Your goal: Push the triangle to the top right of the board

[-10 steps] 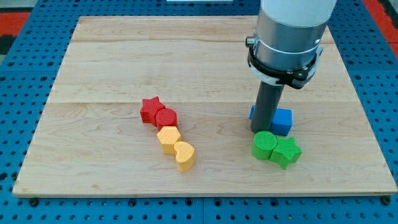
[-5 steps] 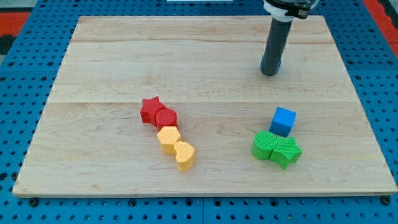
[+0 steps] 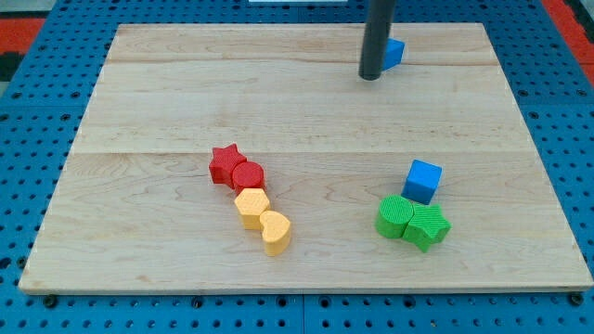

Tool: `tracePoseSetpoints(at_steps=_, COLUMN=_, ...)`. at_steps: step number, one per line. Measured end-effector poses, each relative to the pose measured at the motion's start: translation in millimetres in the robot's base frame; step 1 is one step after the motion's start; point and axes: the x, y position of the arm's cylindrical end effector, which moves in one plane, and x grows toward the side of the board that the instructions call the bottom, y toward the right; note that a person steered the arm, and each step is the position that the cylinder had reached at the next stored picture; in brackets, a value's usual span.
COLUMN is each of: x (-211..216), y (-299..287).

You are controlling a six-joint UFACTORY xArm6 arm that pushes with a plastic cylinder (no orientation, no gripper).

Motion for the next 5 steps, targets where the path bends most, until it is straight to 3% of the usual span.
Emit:
tracePoseSetpoints(at_steps=2, x=-44, y=70)
tracePoseSetpoints(at_steps=3, x=-34, y=71)
tracePoseSetpoints(at_steps=4, x=34, y=118)
tracePoseSetpoints(at_steps=5, x=136, y=191)
